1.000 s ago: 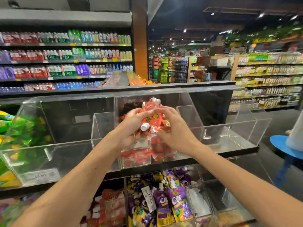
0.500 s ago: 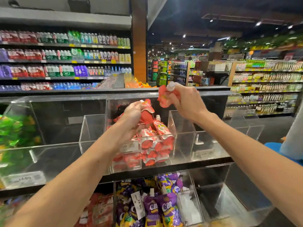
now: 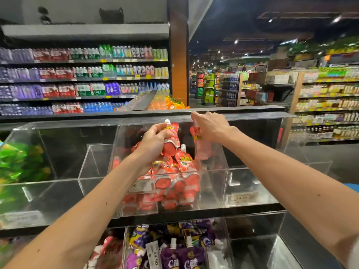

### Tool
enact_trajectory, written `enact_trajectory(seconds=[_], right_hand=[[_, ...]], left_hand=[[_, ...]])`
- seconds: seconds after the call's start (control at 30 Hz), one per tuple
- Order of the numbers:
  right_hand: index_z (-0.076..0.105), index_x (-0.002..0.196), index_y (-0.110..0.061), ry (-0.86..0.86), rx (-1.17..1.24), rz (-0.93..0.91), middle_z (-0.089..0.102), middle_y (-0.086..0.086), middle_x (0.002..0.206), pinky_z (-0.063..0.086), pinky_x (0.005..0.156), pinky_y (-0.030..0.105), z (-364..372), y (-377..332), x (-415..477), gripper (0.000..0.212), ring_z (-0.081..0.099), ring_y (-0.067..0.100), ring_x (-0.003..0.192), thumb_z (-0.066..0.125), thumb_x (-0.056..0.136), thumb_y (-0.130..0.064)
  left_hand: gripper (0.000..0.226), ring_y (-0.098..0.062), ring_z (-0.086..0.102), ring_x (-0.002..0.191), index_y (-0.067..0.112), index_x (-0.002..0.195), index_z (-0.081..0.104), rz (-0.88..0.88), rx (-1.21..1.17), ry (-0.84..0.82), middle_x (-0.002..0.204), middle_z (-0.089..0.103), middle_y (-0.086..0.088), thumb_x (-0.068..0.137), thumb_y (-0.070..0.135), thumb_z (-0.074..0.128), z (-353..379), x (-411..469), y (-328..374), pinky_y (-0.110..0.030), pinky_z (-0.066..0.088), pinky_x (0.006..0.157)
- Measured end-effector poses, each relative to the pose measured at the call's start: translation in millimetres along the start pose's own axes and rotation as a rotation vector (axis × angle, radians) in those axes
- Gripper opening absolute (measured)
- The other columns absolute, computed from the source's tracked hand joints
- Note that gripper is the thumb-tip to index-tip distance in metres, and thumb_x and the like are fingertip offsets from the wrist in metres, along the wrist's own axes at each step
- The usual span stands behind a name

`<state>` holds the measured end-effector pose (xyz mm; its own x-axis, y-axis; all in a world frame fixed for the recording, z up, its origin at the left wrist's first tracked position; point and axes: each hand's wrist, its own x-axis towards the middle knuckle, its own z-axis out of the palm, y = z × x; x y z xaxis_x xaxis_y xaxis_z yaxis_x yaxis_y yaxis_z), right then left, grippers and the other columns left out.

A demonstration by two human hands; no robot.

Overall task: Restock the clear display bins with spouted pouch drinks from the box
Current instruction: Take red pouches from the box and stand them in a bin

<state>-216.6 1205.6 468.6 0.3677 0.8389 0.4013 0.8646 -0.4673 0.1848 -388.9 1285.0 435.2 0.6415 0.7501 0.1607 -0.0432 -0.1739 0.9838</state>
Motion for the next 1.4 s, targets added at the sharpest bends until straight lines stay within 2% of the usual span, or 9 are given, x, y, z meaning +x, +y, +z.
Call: enact_trajectory(seconds=[0.23,0.37,0.47,0.7,0.93,1.07,1.2,1.3,1.4], right_hand=[[0.071,0.099,-0.008,-0.214,0.036,-0.130,0.070,0.008,0.091,0.057,0.064,0.037,12,7,18,0.015,0.067,0.026,0.080,0.071,0.084,-0.007],[0.075,0.106,-0.015,-0.331,0.064,-0.153,0.072,0.006,0.103,0.059,0.081,0.040,7,9,21,0.021,0.068,0.024,0.091,0.070,0.086,-0.012],[0.074,0.110,-0.014,-0.391,0.042,-0.140,0.071,0.006,0.102,0.059,0.077,0.037,5,8,23,0.020,0.067,0.023,0.088,0.065,0.093,-0.021],[0.074,0.102,-0.012,-0.340,0.082,-0.135,0.070,0.007,0.098,0.059,0.080,0.046,12,11,22,0.019,0.068,0.028,0.086,0.058,0.093,-0.015],[0.071,0.096,0.001,-0.149,0.110,-0.048,0.066,0.011,0.084,0.058,0.068,0.033,11,6,16,0.010,0.067,0.026,0.076,0.070,0.086,0.001],[0.070,0.094,0.001,-0.295,0.100,-0.007,0.066,0.009,0.081,0.061,0.072,0.035,10,5,18,0.012,0.068,0.024,0.075,0.075,0.084,-0.004],[0.067,0.120,-0.010,-0.464,0.098,-0.018,0.068,0.006,0.093,0.059,0.084,0.040,7,3,21,0.028,0.069,0.024,0.089,0.062,0.097,-0.024],[0.046,0.146,-0.023,-0.551,0.160,-0.012,0.059,0.002,0.098,0.054,0.095,0.042,7,-3,18,0.042,0.065,0.026,0.103,0.049,0.104,-0.020],[0.056,0.136,-0.017,-0.497,0.178,-0.012,0.064,0.006,0.096,0.056,0.080,0.036,7,-4,13,0.033,0.066,0.024,0.089,0.045,0.105,-0.026]], left_hand=[[0.034,-0.014,0.065,0.061,0.026,0.133,0.052,0.063,0.098,-0.089,0.096,0.066,-0.004,0.101,0.015,0.051,2,2,-12,-0.030,0.051,0.049],[0.035,-0.018,0.066,0.066,0.028,0.134,0.051,0.044,0.124,-0.115,0.099,0.067,-0.007,0.102,0.017,0.051,3,3,-14,-0.031,0.052,0.051],[0.037,-0.021,0.066,0.068,0.028,0.137,0.049,0.038,0.151,-0.128,0.108,0.067,-0.016,0.101,0.017,0.052,3,4,-14,-0.030,0.051,0.049],[0.034,-0.012,0.069,0.065,0.032,0.133,0.054,0.048,0.216,-0.158,0.104,0.070,-0.016,0.100,0.022,0.055,-4,7,-18,-0.021,0.048,0.048],[0.036,-0.017,0.070,0.074,0.035,0.135,0.052,0.081,0.261,-0.184,0.105,0.069,-0.015,0.099,0.028,0.057,1,11,-21,-0.027,0.048,0.059],[0.037,-0.010,0.066,0.064,0.034,0.136,0.052,0.090,0.272,-0.179,0.094,0.067,-0.013,0.100,0.026,0.057,1,12,-20,-0.023,0.046,0.054],[0.038,-0.009,0.069,0.062,0.031,0.138,0.050,0.076,0.244,-0.188,0.096,0.067,-0.014,0.101,0.024,0.056,-1,12,-22,-0.018,0.047,0.049],[0.037,-0.016,0.072,0.071,0.031,0.137,0.051,0.066,0.228,-0.180,0.103,0.068,-0.017,0.100,0.025,0.057,-2,12,-23,-0.024,0.052,0.057],[0.034,-0.020,0.074,0.078,0.030,0.133,0.054,0.033,0.189,-0.173,0.109,0.069,-0.015,0.099,0.026,0.059,-1,13,-25,-0.027,0.055,0.059]])
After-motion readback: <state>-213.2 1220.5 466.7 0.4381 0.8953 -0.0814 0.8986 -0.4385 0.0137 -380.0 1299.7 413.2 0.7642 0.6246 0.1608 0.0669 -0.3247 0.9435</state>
